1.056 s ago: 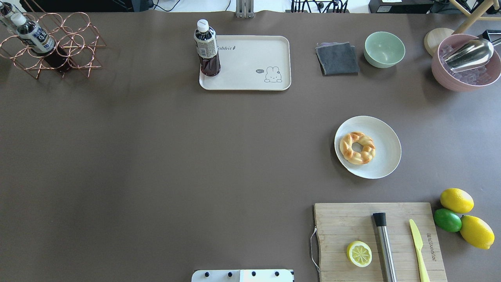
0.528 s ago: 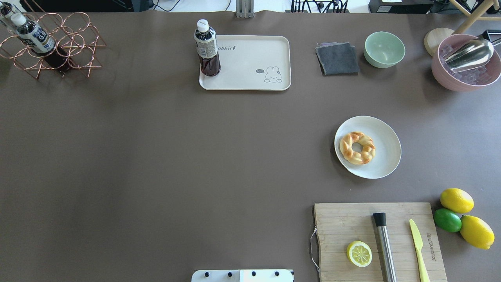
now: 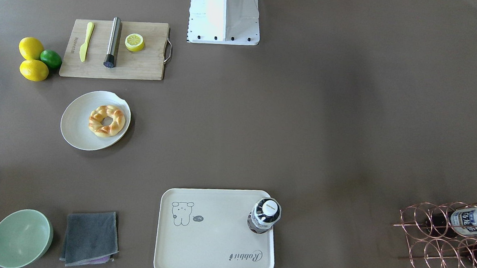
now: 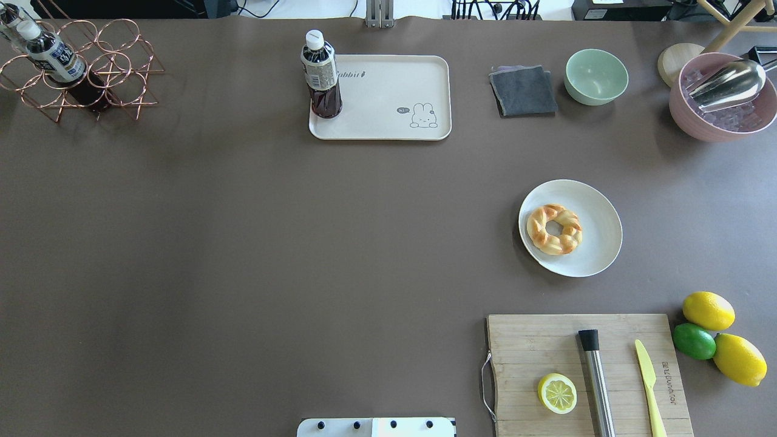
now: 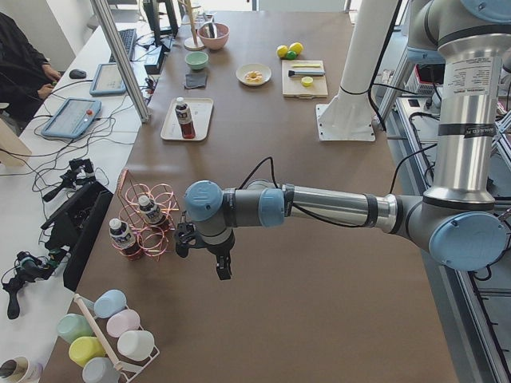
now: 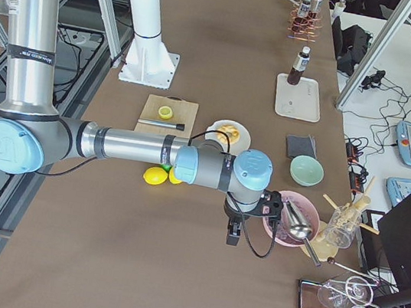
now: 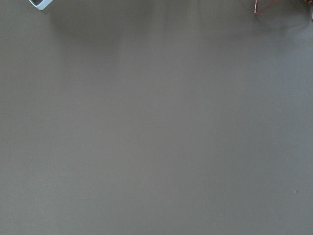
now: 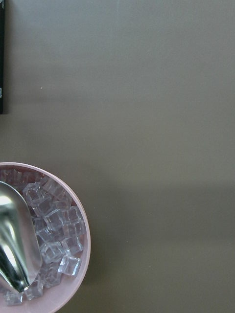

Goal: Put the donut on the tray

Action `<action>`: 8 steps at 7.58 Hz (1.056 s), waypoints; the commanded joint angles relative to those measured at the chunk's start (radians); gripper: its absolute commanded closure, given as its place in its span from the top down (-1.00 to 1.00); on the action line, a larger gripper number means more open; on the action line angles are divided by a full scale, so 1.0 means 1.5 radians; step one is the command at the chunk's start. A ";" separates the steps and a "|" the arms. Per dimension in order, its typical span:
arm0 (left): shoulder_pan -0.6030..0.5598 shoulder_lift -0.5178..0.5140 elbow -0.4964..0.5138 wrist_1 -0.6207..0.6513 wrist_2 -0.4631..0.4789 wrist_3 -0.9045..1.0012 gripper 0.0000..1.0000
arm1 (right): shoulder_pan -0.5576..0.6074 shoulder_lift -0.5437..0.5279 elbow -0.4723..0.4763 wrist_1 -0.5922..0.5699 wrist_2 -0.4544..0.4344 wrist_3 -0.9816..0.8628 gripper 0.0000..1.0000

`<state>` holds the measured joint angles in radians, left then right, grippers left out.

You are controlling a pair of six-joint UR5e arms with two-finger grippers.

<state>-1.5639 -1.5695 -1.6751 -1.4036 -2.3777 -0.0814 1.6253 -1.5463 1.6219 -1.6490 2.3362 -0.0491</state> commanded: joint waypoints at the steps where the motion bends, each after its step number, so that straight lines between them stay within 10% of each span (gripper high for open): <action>1: 0.001 0.000 -0.001 0.000 0.000 -0.001 0.97 | 0.001 0.000 0.000 0.000 0.000 0.000 0.99; 8: 0.001 0.000 -0.002 0.000 0.000 -0.003 0.97 | 0.001 -0.003 0.004 -0.001 0.017 0.000 0.99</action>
<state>-1.5631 -1.5690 -1.6781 -1.4036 -2.3777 -0.0858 1.6260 -1.5487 1.6268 -1.6504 2.3500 -0.0491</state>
